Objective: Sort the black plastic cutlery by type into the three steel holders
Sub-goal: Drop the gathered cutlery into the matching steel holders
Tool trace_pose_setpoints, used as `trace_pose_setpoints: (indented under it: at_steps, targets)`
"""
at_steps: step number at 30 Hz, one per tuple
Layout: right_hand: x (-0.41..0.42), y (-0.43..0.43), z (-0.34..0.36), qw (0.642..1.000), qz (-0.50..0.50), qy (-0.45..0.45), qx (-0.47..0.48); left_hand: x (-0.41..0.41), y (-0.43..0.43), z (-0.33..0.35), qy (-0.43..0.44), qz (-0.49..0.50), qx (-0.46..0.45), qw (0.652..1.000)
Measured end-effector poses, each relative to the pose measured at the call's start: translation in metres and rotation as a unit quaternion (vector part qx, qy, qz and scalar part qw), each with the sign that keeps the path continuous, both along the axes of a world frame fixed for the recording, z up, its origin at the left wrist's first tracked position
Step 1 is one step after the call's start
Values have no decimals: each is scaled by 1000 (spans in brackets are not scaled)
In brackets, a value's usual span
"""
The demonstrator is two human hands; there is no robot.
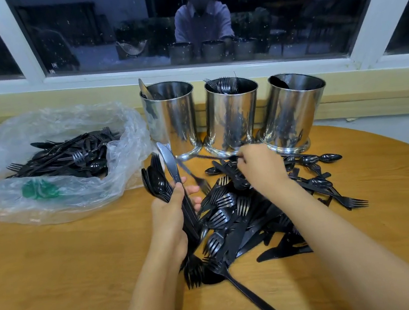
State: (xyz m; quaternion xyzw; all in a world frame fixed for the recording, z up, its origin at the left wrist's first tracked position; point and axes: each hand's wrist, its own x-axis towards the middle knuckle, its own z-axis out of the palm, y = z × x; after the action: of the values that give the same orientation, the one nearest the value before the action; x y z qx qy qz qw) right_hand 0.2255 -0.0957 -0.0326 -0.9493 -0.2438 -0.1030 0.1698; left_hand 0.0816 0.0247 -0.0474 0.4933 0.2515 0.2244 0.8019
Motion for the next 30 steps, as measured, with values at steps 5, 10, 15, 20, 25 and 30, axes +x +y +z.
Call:
trace_pose_setpoints:
  at_steps: [5,10,15,20,25,30]
  targets:
    - [0,-32,25,944,8,46,328,-1,-2,0,3,-13,-5,1000]
    - [-13,-47,43,815,63,201,540,-1,-8,2,11,-47,-18,999]
    - [-25,-33,45,833,165,260,460,-3,-15,3,32,-146,-46,988]
    - [-26,-14,30,876,182,231,383,-2,-21,-1,49,-219,-50,973]
    - [-24,-4,12,902,194,181,340,-1,-25,0,45,-242,-42,968]
    - [-31,4,4,916,216,140,308,-1,-20,-2,31,-242,-26,969]
